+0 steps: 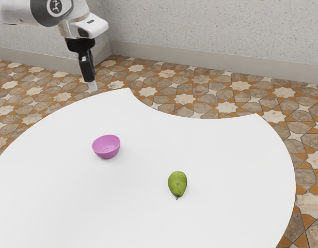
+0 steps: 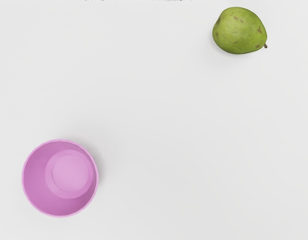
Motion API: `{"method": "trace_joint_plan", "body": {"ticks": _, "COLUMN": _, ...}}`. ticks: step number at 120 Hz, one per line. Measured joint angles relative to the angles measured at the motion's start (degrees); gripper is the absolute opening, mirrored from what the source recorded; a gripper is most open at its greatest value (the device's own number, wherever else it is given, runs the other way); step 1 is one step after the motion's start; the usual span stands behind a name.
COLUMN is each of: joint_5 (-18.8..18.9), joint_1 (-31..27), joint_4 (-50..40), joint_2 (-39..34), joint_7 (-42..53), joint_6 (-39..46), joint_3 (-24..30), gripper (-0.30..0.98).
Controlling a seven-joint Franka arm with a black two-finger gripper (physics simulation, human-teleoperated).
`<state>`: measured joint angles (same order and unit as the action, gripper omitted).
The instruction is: Place the pear in the bowl.
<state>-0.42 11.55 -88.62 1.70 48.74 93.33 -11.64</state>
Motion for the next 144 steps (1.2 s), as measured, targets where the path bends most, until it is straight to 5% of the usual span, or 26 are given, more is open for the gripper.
{"method": "trace_joint_plan", "body": {"ticks": 36, "joint_5": -0.29, "joint_1": 0.70, "joint_4": -0.02, "joint_2": 1.57, "joint_7": 0.18, "joint_6": 0.02, "joint_3": 0.12, "gripper": 0.69}}
{"method": "trace_joint_plan", "body": {"ticks": 82, "joint_5": -9.88, "joint_1": 4.58, "joint_4": -0.45, "joint_2": 10.08, "joint_7": -15.96, "joint_6": 0.69, "joint_3": -0.10, "gripper": 0.69}}
{"method": "trace_joint_plan", "body": {"ticks": 124, "joint_5": -1.59, "joint_1": 13.55, "joint_4": -1.43, "joint_2": 14.76, "joint_7": -39.45, "joint_6": 8.53, "joint_3": 0.31, "gripper": 0.69}}
{"method": "trace_joint_plan", "body": {"ticks": 144, "joint_5": -3.43, "joint_1": 15.87, "joint_4": -8.72, "joint_2": 15.27, "joint_7": -51.47, "joint_6": 17.30, "joint_3": 0.26, "gripper": 0.69}}
